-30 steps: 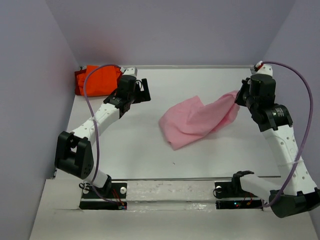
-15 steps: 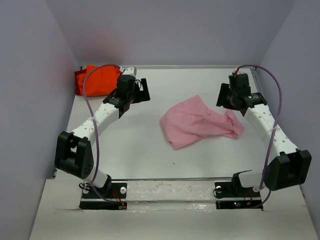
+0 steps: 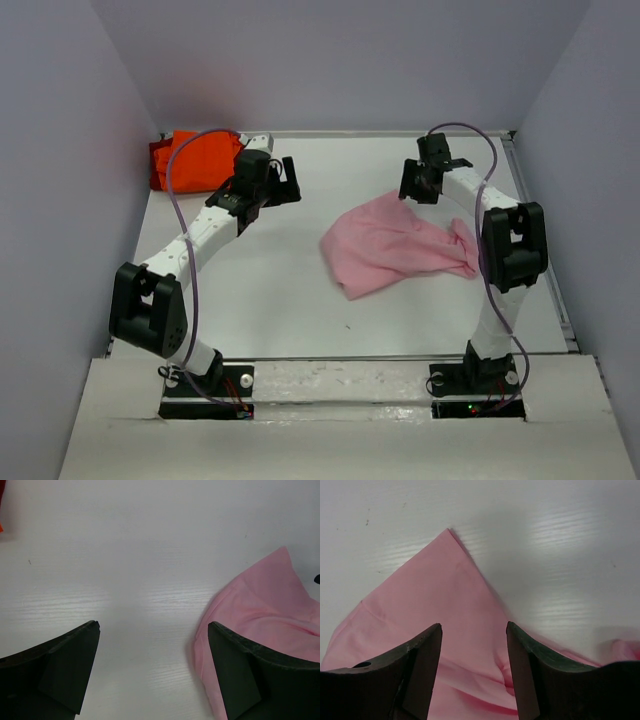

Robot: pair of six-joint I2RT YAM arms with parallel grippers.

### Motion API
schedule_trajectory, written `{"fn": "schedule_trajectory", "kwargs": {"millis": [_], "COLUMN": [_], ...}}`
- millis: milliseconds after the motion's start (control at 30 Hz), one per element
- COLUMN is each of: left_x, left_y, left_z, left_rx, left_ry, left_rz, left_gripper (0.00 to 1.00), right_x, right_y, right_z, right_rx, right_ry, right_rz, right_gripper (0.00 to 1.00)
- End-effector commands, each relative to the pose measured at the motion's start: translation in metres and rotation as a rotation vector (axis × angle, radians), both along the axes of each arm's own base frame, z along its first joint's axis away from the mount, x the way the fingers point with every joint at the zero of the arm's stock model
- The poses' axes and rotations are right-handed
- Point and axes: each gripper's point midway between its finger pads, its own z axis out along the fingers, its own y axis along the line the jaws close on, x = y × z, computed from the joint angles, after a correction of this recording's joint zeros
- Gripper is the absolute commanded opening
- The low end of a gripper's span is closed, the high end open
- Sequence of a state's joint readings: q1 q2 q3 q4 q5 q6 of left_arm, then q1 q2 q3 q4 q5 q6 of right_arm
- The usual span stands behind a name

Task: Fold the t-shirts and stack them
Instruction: Flatten the tshirt out

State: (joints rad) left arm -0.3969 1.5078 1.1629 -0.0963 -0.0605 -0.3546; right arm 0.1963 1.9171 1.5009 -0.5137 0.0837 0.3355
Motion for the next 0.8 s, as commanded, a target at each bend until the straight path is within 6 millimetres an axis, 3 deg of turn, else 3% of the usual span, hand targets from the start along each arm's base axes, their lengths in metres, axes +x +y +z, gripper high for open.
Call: {"fn": "schedule_trajectory", "kwargs": {"millis": [0, 133, 333, 367, 767], "left_x": [0.009, 0.009, 0.008, 0.008, 0.008], "left_y": [-0.002, -0.001, -0.004, -0.004, -0.003], "left_z": [0.029, 0.03, 0.029, 0.03, 0.032], "left_rx": [-0.035, -0.033, -0.041, -0.042, -0.028], "left_ry": [-0.07, -0.072, -0.067, -0.069, -0.073], "left_rz": [0.003, 0.005, -0.011, -0.011, -0.007], "left_gripper": [0.99, 0.99, 0.99, 0.99, 0.99], "right_x": [0.044, 0.062, 0.078, 0.079, 0.084], "right_y": [0.016, 0.021, 0.026, 0.027, 0.036], "right_z": [0.031, 0.005, -0.012, -0.025, -0.051], "right_rx": [0.062, 0.059, 0.07, 0.067, 0.104], "right_ry": [-0.131, -0.099, -0.085, -0.062, -0.013], "right_rz": [0.038, 0.049, 0.052, 0.05, 0.066], "right_gripper": [0.6, 0.6, 0.59, 0.59, 0.59]}}
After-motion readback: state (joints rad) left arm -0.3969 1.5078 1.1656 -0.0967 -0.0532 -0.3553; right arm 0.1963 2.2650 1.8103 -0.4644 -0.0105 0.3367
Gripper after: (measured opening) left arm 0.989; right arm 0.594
